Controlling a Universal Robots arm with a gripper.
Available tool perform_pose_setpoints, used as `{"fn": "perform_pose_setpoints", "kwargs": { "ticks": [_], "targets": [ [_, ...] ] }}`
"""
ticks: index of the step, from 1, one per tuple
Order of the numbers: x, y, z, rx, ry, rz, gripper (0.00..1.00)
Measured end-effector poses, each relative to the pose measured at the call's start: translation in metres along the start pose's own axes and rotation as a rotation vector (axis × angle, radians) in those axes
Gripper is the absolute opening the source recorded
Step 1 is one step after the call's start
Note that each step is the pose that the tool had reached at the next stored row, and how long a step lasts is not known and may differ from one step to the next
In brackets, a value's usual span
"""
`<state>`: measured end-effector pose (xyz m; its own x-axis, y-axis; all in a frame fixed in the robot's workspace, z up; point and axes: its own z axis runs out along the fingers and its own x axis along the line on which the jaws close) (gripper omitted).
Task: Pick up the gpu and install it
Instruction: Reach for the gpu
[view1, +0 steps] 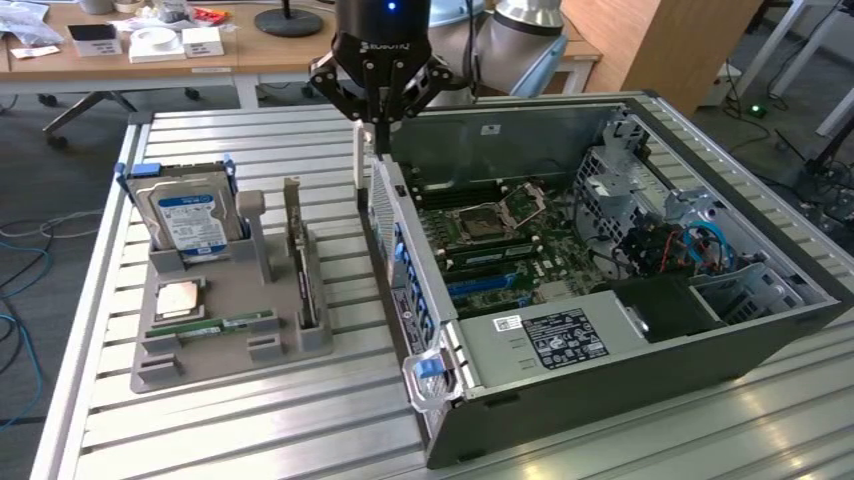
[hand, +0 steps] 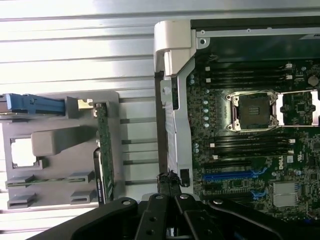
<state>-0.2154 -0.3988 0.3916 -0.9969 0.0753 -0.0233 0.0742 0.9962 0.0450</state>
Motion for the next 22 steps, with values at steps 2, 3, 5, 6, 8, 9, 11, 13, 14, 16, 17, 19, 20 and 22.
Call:
{"fn": "perform_pose_setpoints", "kwargs": {
  "ticks": [2,3,5,6,8,9,11,13,14,16,17,19,20,22],
  "targets": [
    [0.002,-0.0002,0.0000,0.0000,-0.0001,0.000,0.11],
    [0.004,-0.0003,0.0000,-0.0001,0.0000,0.000,0.11],
    [0.006,-0.0005,0.0000,0.0000,0.0000,0.000,0.11],
    [0.007,-0.0006,-0.0001,0.0000,0.0000,0.000,0.11],
    [0.010,-0.0008,-0.0001,0.0000,0.0000,0.000,0.11],
    [0.011,-0.0008,-0.0001,0.0000,0.0000,0.000,0.11],
    [0.014,-0.0010,-0.0001,-0.0001,-0.0001,0.000,0.11],
    [0.016,-0.0012,-0.0001,-0.0001,0.0000,0.000,0.11],
    [0.018,-0.0013,-0.0001,0.0000,0.0000,0.000,0.11],
    [0.020,-0.0015,-0.0002,0.0000,0.0000,0.000,0.11],
    [0.022,-0.0016,-0.0002,0.0000,0.0000,0.000,0.11],
    [0.024,-0.0018,-0.0001,-0.0001,-0.0001,0.000,0.11],
    [0.026,-0.0019,-0.0002,0.0000,0.0000,0.000,0.11],
    [0.028,-0.0021,-0.0002,0.0000,0.0000,0.000,0.11]
  ]
}}
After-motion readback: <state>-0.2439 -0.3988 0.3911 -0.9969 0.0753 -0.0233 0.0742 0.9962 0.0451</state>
